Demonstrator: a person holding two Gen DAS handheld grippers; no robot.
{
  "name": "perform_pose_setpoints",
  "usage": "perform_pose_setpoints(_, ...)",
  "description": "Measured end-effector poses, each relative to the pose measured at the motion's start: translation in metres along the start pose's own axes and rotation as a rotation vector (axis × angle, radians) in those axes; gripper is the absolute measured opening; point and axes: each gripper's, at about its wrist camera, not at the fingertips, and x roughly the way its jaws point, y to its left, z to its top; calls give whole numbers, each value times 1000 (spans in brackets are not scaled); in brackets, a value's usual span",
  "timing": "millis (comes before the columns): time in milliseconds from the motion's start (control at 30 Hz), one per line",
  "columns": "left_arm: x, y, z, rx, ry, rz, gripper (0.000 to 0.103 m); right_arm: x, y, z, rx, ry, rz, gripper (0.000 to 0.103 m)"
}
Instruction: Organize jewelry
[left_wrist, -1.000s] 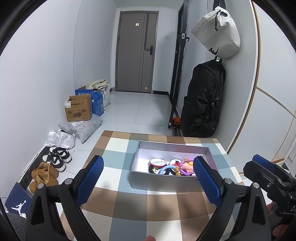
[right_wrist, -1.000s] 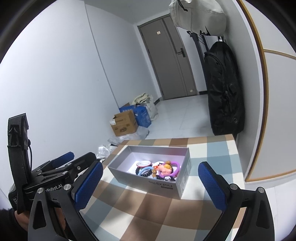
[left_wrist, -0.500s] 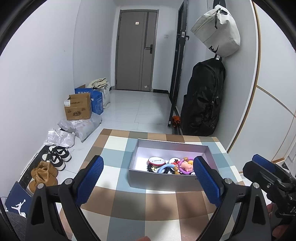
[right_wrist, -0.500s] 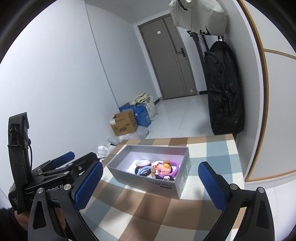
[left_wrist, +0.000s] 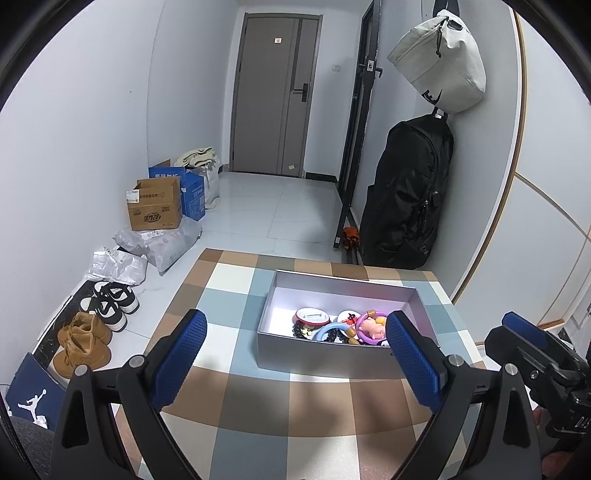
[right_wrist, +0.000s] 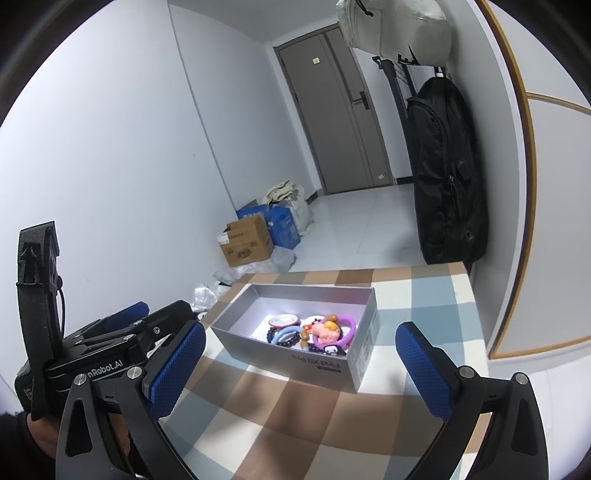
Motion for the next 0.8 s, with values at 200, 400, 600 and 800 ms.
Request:
perform_pose_setpoints(200,0,-1,-1,10,3,-4,95,1,0,-1,-3,4,-1,103)
perform_pose_setpoints(400,-1,-4,-2,23,-1,-10,95,1,0,-2,-2,6,-1,103)
perform_pose_setpoints(600,-2,-5,-1,27,0,-14,95,2,0,-2,-2,9,0,103)
perform_pose_setpoints(800,-2,-7,-1,39,-7,-12,95,2,0,-3,-3,9,0,103)
